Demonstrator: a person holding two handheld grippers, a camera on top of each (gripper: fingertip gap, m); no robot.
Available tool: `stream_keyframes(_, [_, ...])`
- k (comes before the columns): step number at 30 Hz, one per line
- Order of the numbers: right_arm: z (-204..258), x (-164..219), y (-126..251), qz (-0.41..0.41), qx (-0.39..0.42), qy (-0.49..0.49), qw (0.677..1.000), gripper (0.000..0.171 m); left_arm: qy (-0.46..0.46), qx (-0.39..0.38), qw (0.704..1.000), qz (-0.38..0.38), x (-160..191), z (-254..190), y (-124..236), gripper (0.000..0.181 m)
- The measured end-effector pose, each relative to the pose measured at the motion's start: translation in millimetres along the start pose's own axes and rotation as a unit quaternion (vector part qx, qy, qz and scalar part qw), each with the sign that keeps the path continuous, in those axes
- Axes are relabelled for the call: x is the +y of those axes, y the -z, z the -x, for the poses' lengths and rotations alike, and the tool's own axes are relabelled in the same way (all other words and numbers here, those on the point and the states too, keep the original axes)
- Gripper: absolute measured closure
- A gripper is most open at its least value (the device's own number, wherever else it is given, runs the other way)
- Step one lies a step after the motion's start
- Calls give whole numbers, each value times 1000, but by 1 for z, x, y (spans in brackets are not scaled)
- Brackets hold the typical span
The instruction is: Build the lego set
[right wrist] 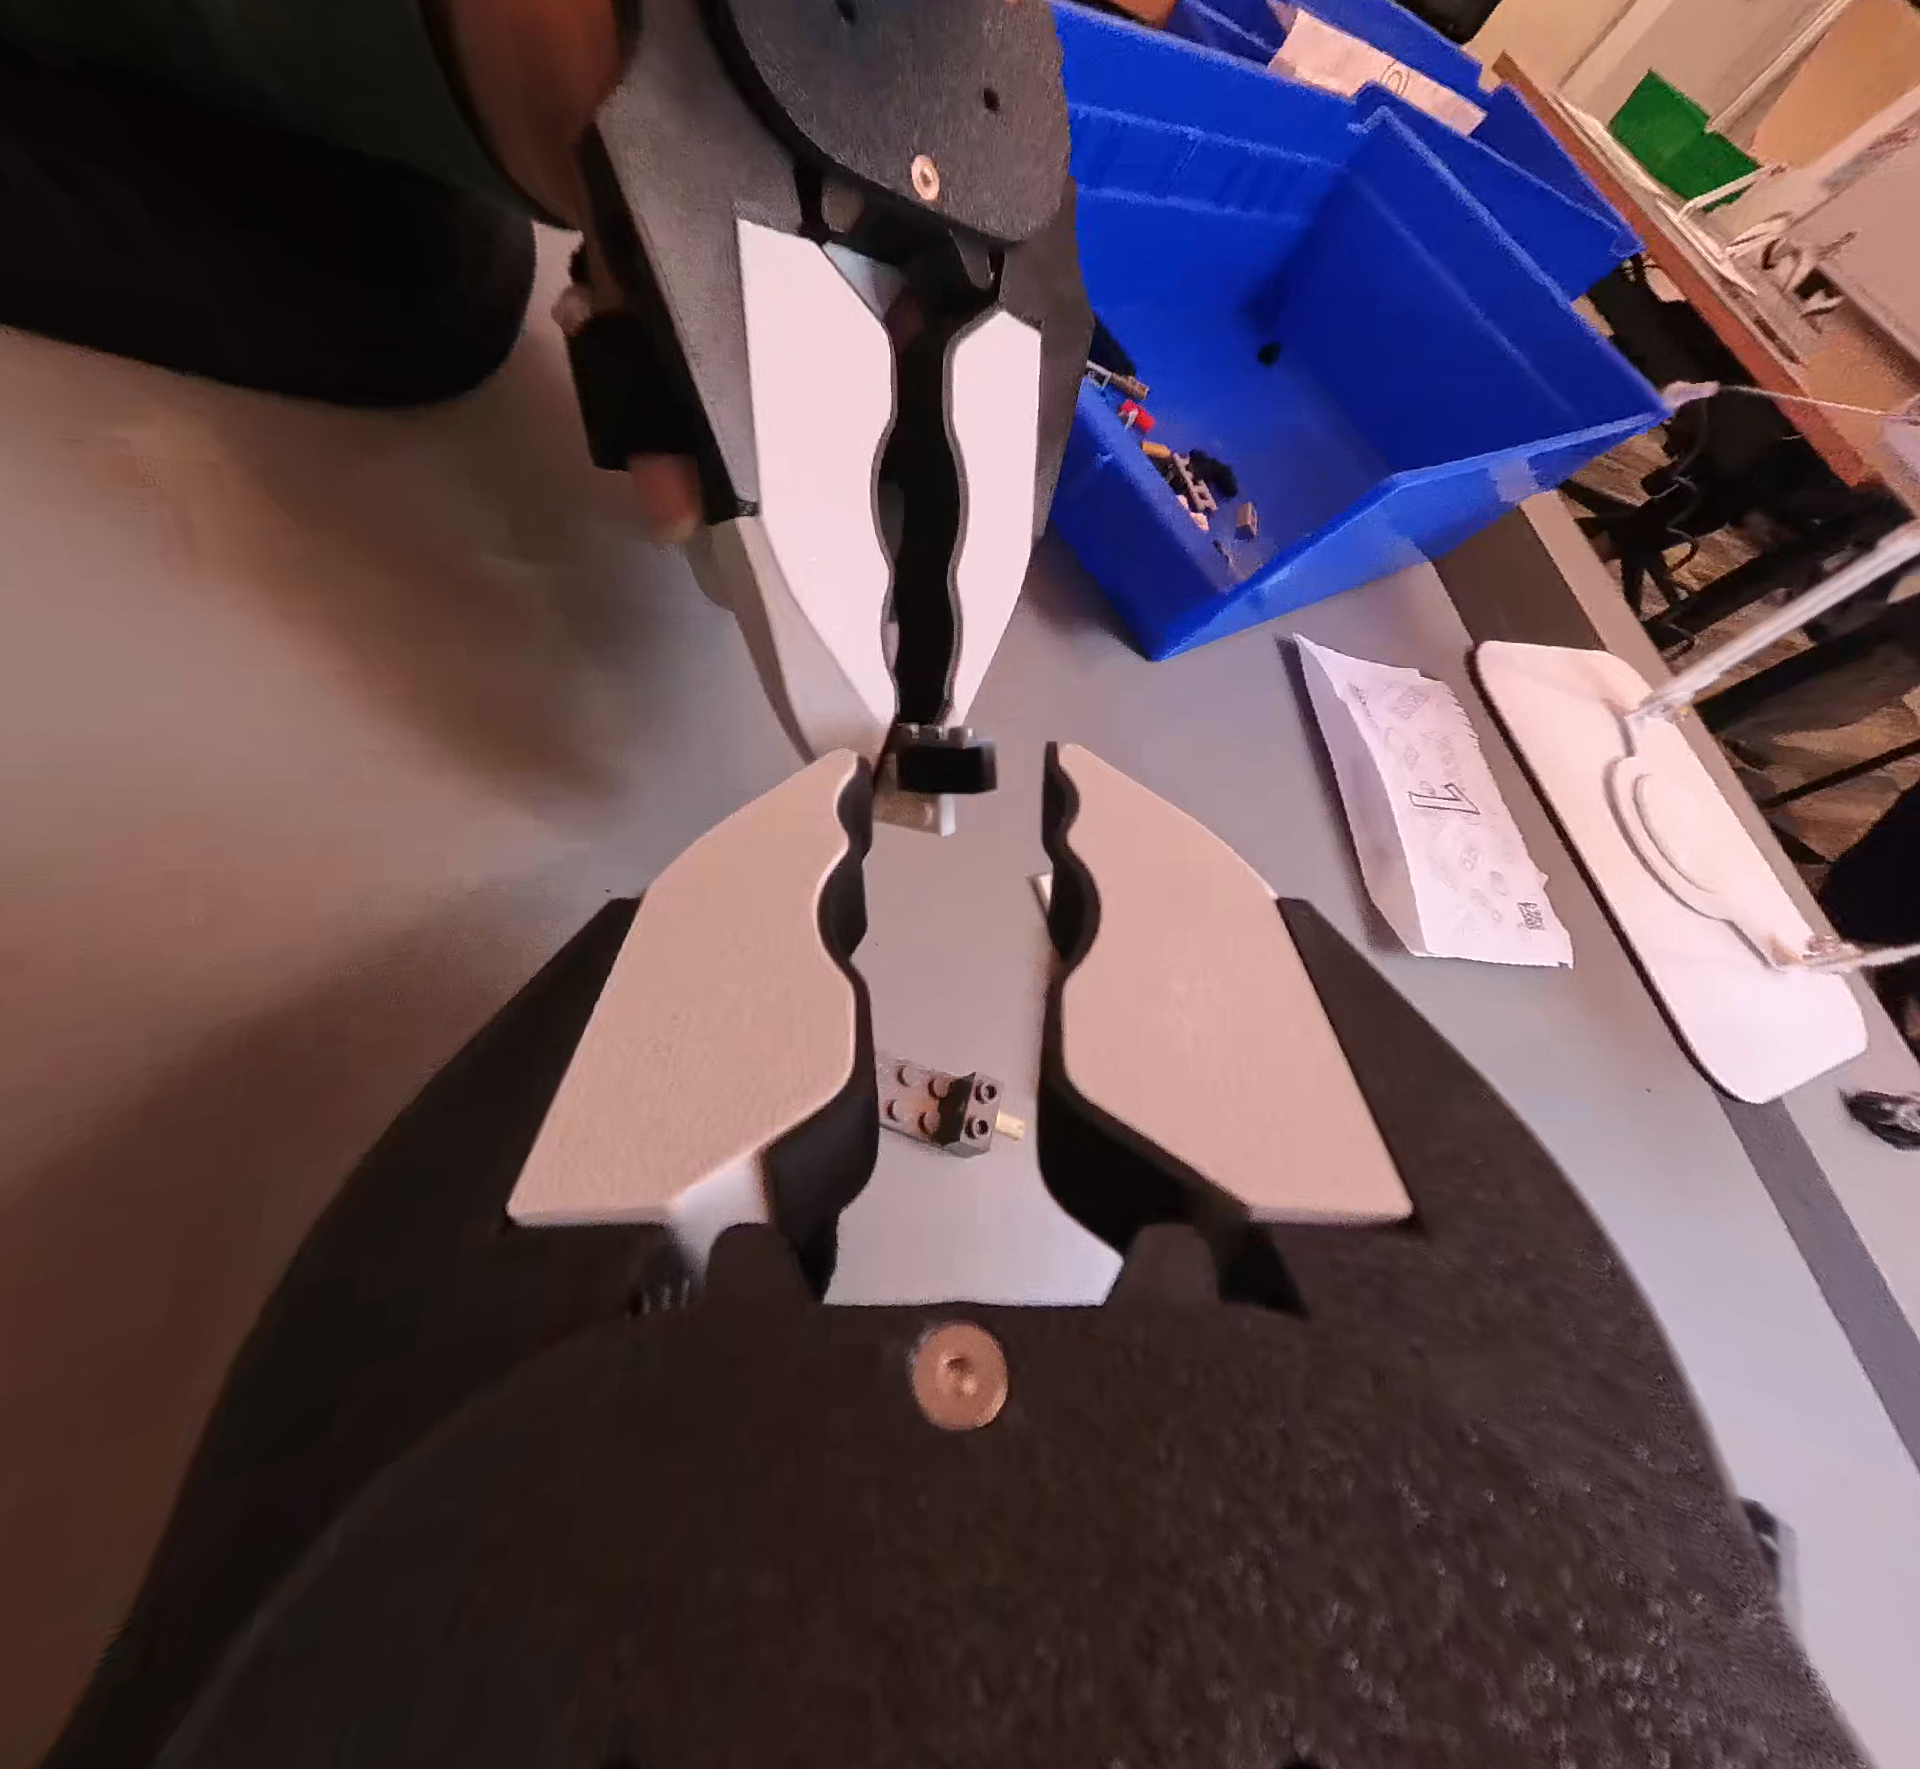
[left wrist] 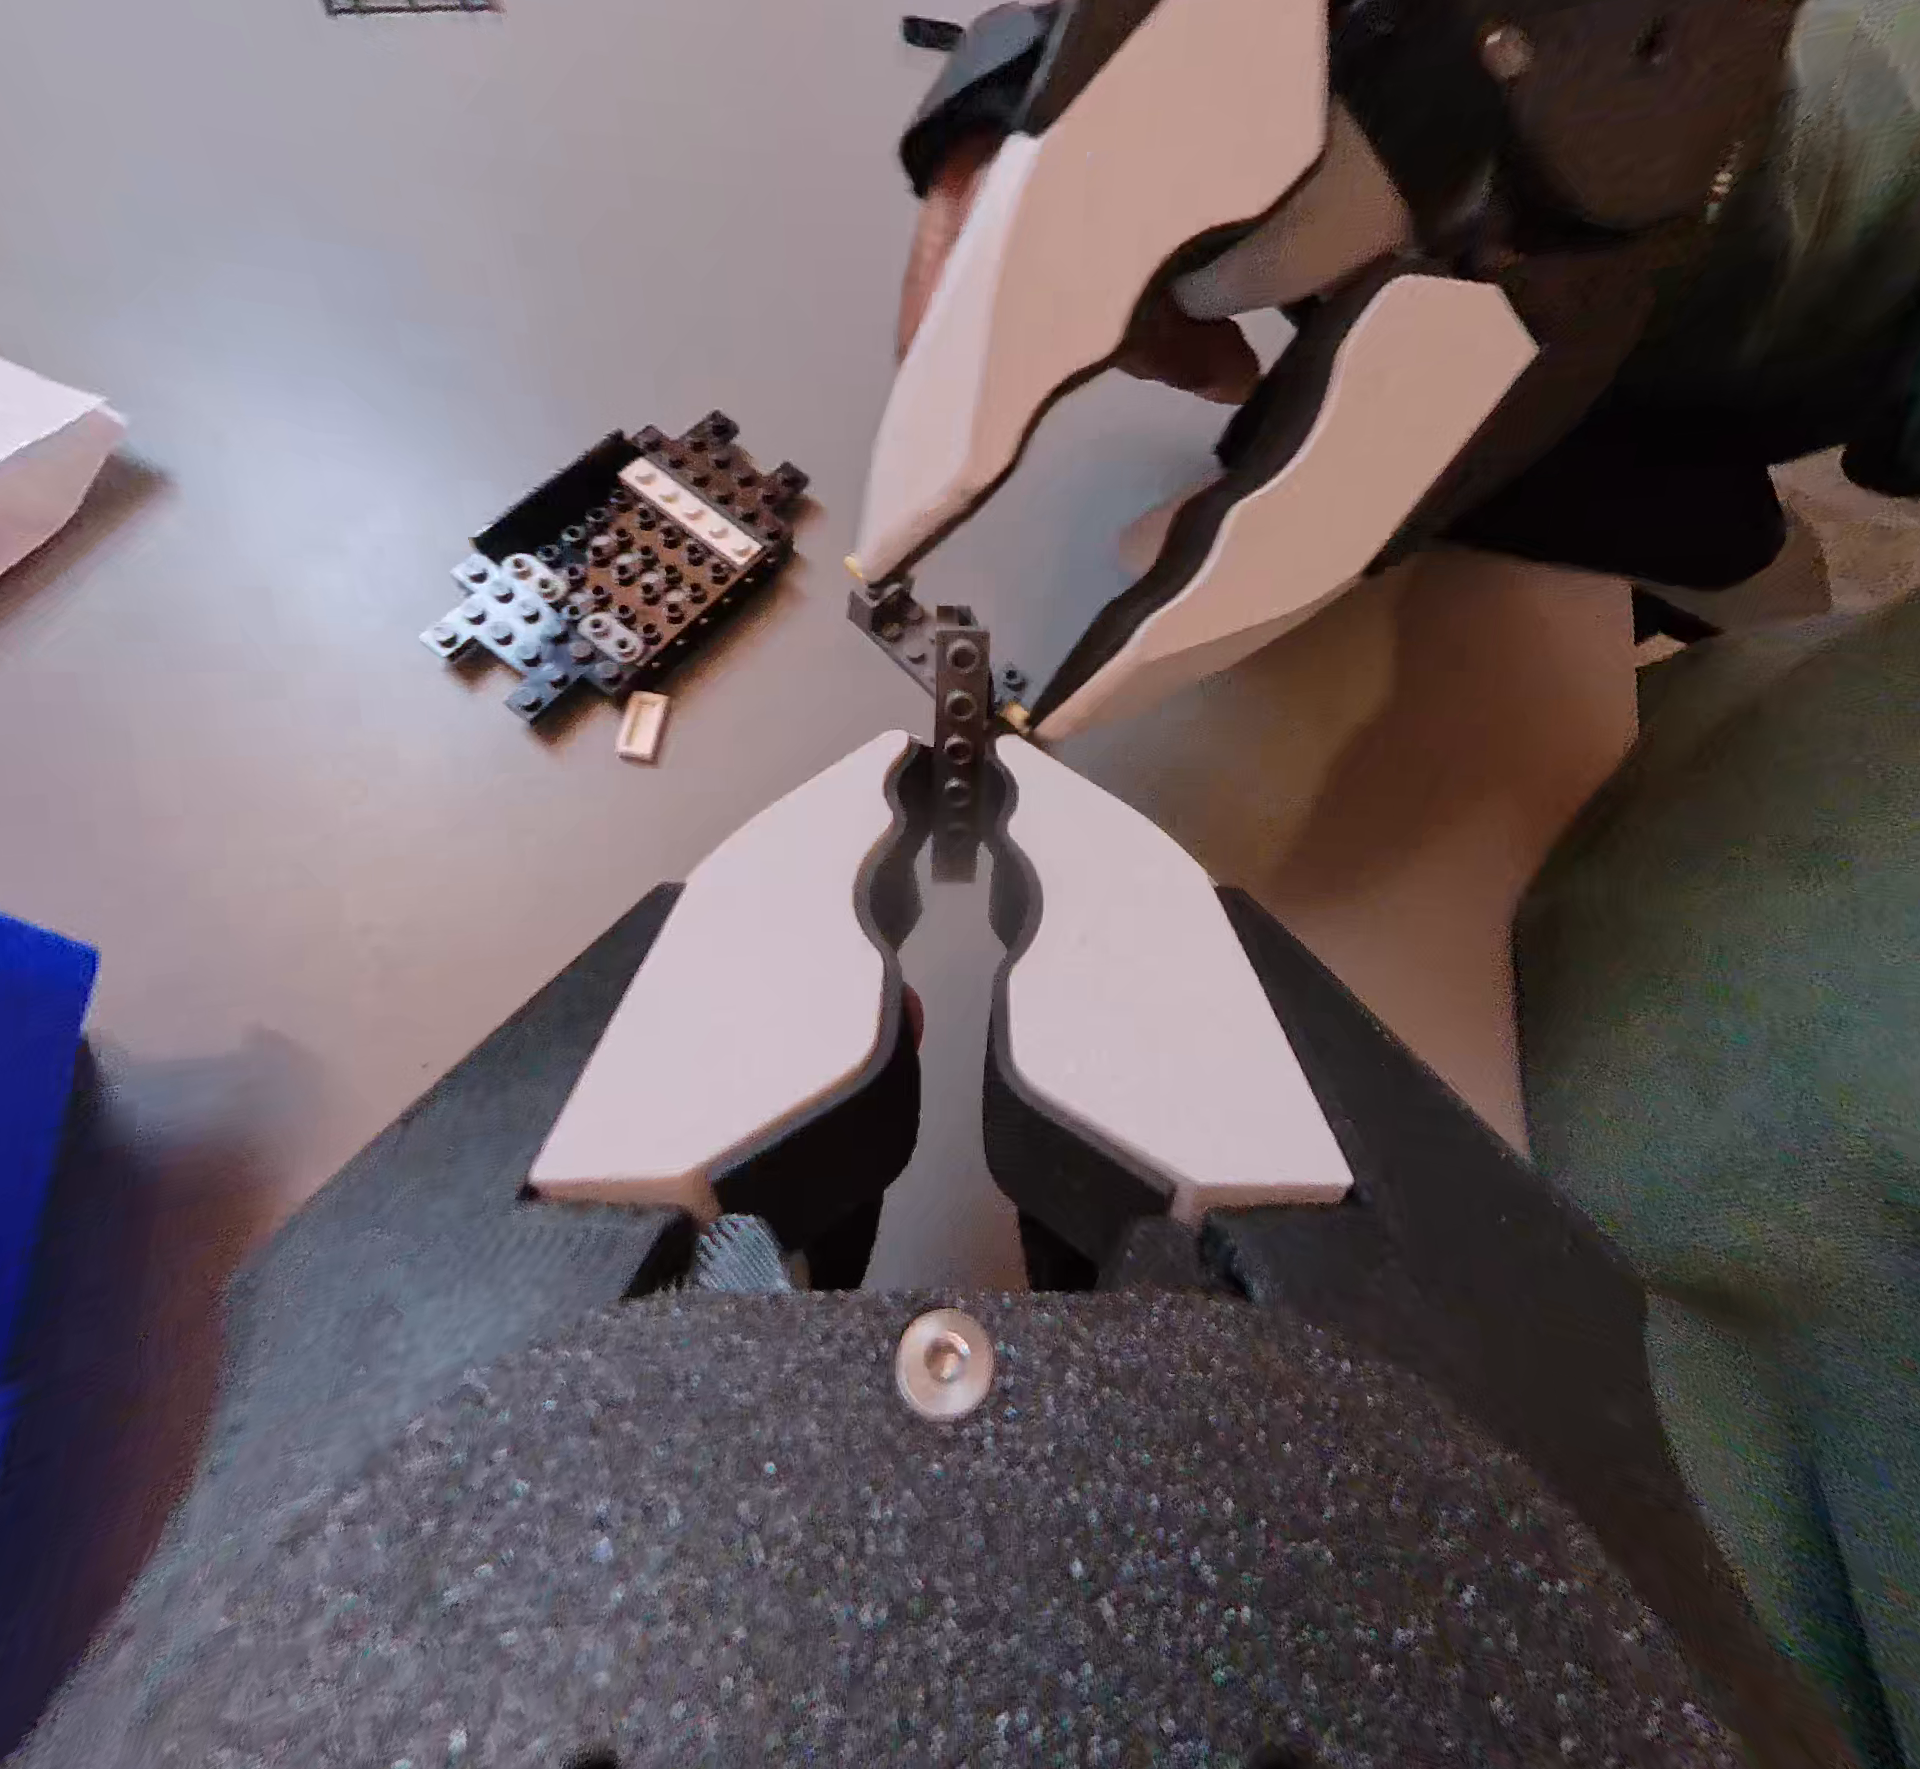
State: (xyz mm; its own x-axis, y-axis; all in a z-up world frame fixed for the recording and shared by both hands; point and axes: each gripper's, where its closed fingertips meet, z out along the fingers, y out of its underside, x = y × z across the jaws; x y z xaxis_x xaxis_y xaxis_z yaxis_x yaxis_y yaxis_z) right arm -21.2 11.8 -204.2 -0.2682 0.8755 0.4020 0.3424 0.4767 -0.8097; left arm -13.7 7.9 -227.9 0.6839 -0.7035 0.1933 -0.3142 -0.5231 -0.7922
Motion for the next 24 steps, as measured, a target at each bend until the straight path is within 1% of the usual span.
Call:
stream_keyframes(1, [1,2,-1,4,-4,4,1000,140,-4,-2,1000,6,1,-2,-1,172])
stream_keyframes(2, [3,3,-2,6,-10,6,1000,145,-16,-5,1000,14,4,-2,-2,172])
stream_keyframes(3, [8,3,-1,4,-26,10,1000,154,-20,-1,1000,16,4,-4,-3,172])
stream_keyframes(5, [12,4,-1,5,-39,11,999,154,-26,12,999,24,7,-9,-4,173])
stream_keyframes(7, [12,4,0,4,-49,-20,999,155,-45,12,999,19,8,-9,-5,173])
stream_keyframes(9, [4,-2,4,-31,-52,-69,996,155,-67,9,997,-22,-2,-8,-1,172])
stream_keyframes(11, [-2,-10,10,-71,-64,-118,988,155,-73,8,994,-77,-16,-7,7,165])
stream_keyframes(14, [-7,-17,14,-109,-64,-138,982,155,-80,16,991,-108,-26,-12,13,171])
stream_keyframes(20, [-3,-21,16,-125,-62,-100,985,156,-91,18,991,-98,-25,-15,16,172])
stream_keyframes(22, [3,-21,18,-117,-88,-91,985,160,-142,-5,987,-81,-23,-14,17,173])
stream_keyframes(24, [9,-18,17,-95,-110,-87,986,158,-200,-33,977,-62,-19,-15,15,173])
